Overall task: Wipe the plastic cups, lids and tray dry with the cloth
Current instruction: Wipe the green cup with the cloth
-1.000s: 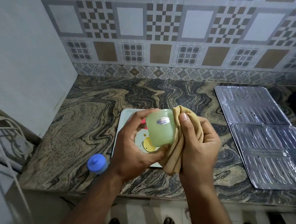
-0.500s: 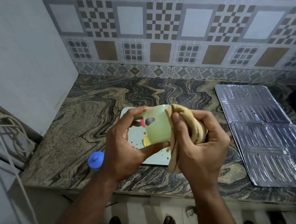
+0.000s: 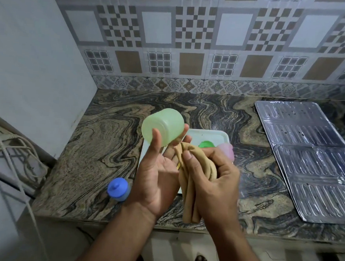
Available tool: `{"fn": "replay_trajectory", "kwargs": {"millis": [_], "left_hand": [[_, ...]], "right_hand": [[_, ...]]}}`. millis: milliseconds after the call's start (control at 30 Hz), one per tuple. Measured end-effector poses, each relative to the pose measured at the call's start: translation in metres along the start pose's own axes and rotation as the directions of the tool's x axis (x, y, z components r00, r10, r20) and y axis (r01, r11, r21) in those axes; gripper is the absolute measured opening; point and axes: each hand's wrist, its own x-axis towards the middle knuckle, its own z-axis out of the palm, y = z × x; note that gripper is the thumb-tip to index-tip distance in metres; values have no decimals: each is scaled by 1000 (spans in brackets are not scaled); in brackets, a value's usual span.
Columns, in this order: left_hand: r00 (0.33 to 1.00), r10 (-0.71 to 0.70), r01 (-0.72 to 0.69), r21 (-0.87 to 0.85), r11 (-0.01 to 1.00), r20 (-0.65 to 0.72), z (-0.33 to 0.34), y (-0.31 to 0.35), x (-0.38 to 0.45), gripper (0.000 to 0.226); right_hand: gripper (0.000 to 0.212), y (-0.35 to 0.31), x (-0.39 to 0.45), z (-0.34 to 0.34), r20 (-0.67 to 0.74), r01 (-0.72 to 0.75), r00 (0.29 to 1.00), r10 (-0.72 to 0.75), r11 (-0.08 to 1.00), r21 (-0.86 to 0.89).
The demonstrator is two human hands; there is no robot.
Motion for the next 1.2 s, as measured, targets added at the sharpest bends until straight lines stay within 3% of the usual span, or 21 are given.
{"fn": "replay_trajectory", "kwargs": {"millis": [100,200,267,367,467,533,600,733,867,1033,1200], "left_hand": [[1000,11,-13,-83,996,-28,2,4,1,106],[1000,19,-20,-29,999,-25,3,2,1,103],[997,79,-77,154,985,-9,0,-3,1,97],[967,250,-238,497,834,45,-6,-3,1,81],[946,286,-314,648,693,153,-12,7,0,91],[938,237,-346,669,658,252,-15,14,-2,89],[938,215,-344,635,691,273,-12,16,-4,80],[960,252,-278,517,809,122,-1,14,1,69],[986,103,-131,226,965,129,1,16,7,69],[998,57,-54,-65,996,36,3,17,12,65],[992,-22,-4,-212,977,-121,-2,18,17,69]], "right_hand": [[9,3,0,-3,-51,26,998,-27,999,-18],[12,-2,3,-2,-81,74,994,-76,997,-28],[13,-8,8,-2,-116,98,988,-97,995,5],[14,-12,19,-8,-195,123,974,-120,992,5],[10,-10,27,-16,-160,120,980,-119,993,-6],[8,-7,27,-19,-131,131,983,-132,991,-14],[6,-5,26,-19,-117,150,981,-153,988,-33],[7,0,21,-11,-110,120,987,-117,993,23],[9,1,26,-5,-147,69,987,-62,997,41],[7,8,23,-1,9,-16,1000,16,1000,6],[9,15,15,2,-11,-48,999,49,999,22]]}}
